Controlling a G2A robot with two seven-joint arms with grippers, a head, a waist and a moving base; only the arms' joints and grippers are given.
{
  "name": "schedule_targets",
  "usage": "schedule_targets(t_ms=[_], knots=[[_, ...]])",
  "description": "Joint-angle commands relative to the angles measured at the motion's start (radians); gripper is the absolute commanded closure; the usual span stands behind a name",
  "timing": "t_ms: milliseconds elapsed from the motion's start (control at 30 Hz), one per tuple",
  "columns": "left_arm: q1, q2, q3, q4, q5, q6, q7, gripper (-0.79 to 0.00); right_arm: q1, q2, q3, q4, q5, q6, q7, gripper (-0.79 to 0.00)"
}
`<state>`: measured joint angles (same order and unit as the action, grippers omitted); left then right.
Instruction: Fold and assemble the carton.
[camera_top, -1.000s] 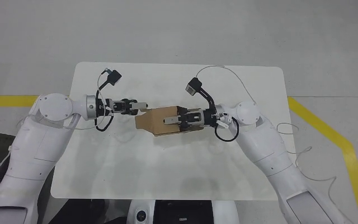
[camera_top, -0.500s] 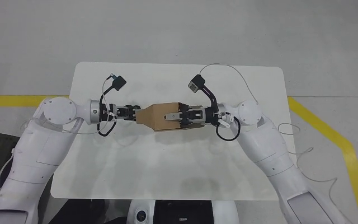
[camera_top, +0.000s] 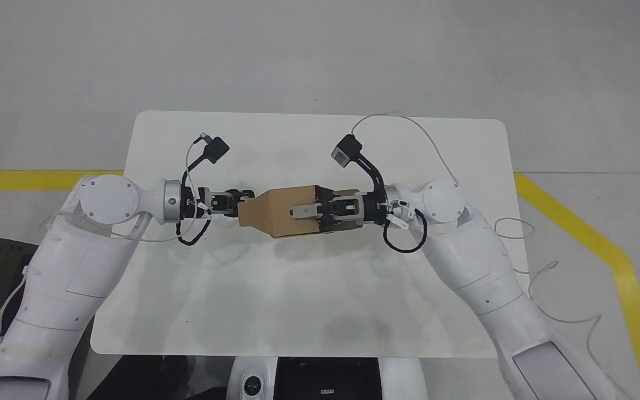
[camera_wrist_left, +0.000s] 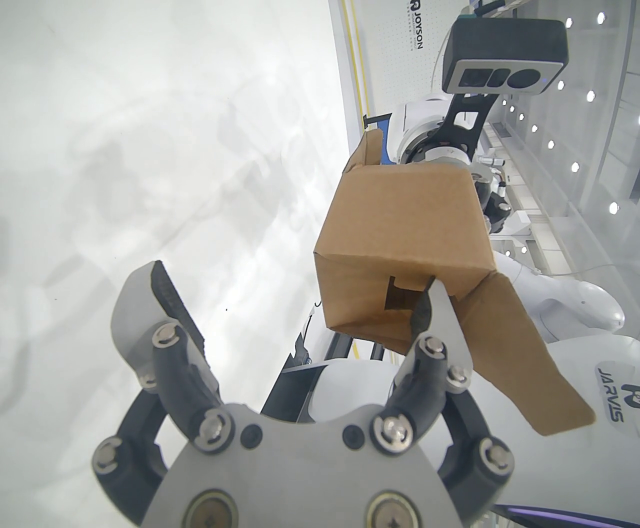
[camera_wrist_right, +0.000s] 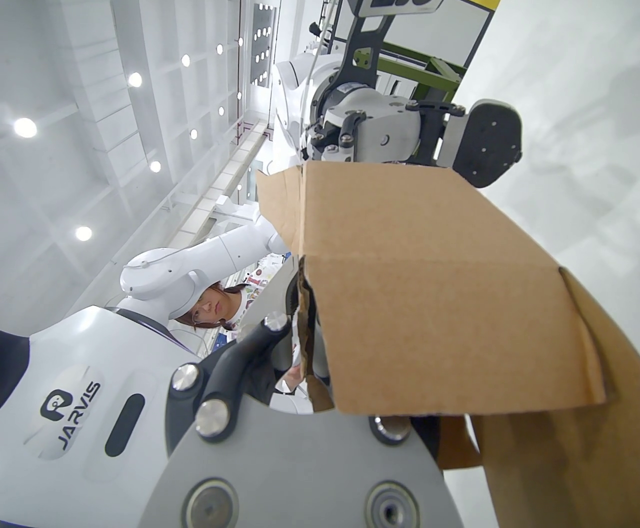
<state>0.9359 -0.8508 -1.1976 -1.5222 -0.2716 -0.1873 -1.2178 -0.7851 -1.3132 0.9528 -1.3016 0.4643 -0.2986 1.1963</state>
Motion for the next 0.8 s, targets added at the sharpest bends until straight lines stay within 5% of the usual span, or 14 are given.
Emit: schedule_targets(t_ms=[0,333,767], knots=[[0.0,0.0,0.0,0.0,0.0,0.0,0.0,-0.785,0.0,0.0,-0.001,0.001,0.001,0.0,0.0,0.0],[0.0,0.0,-0.005,0.008,-0.007,0.001,-0.001,-0.785,0.002,-0.001,0.002,0.014,-0.005,-0.006,-0.024,0.0],[-0.003,0.009,-0.066,0.04,-0.044,0.005,-0.011,-0.785,-0.055,0.032,0.092,-0.059,-0.196,0.072,-0.193,0.0]])
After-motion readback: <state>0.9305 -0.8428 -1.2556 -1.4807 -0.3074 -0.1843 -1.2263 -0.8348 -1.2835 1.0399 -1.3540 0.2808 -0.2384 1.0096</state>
